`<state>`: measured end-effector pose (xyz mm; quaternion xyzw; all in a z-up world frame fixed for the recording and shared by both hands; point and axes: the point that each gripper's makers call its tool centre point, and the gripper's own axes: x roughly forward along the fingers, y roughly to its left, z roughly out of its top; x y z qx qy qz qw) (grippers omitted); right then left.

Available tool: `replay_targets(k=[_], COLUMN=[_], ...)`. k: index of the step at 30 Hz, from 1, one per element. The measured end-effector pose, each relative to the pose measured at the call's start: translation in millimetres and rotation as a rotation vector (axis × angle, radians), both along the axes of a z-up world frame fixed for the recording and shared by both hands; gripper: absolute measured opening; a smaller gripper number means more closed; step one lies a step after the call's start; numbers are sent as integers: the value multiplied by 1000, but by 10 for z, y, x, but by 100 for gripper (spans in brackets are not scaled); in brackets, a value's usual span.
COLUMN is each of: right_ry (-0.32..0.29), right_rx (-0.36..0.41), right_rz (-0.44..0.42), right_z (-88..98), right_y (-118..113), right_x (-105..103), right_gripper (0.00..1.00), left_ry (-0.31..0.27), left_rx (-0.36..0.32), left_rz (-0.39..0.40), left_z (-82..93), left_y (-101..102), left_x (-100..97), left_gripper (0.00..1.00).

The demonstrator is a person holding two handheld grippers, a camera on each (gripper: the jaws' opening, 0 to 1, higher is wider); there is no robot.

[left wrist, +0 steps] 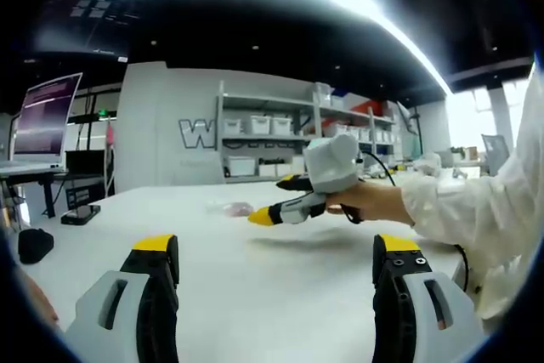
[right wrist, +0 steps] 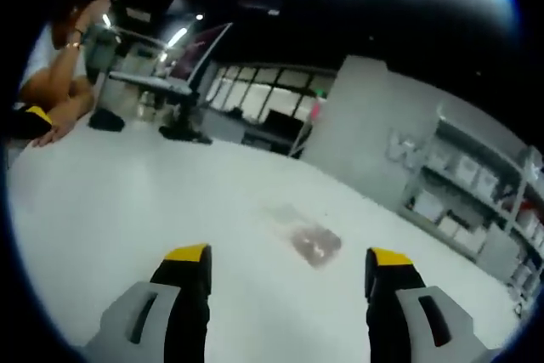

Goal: Open the resealable bag by pulling the two sides of the seal apart until the entire bag opening is separated and visibly accessible.

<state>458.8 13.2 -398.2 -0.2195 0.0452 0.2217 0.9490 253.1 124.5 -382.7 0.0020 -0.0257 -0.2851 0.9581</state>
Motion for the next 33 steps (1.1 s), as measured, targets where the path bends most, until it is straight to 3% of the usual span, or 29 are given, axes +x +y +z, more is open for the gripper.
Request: replay_targets(k=[15,28,33], right_ry=[2,-73,-98], right_rx=[-25,-32,-87], right_rz=[-7,-31,-30], right_z=[-60,7,-4], right_y=[67,96,124], right_x=[98,226,254], right_gripper=[74,71,70], left_ry=[-12,-8,-13], left_rx=[-8,-14,-31], left_rz=[0,-11,-7], left_z=[26,-3,20], left_y=[26,-7,7], left_x=[6,-3,-1], left_gripper=[93,93,92])
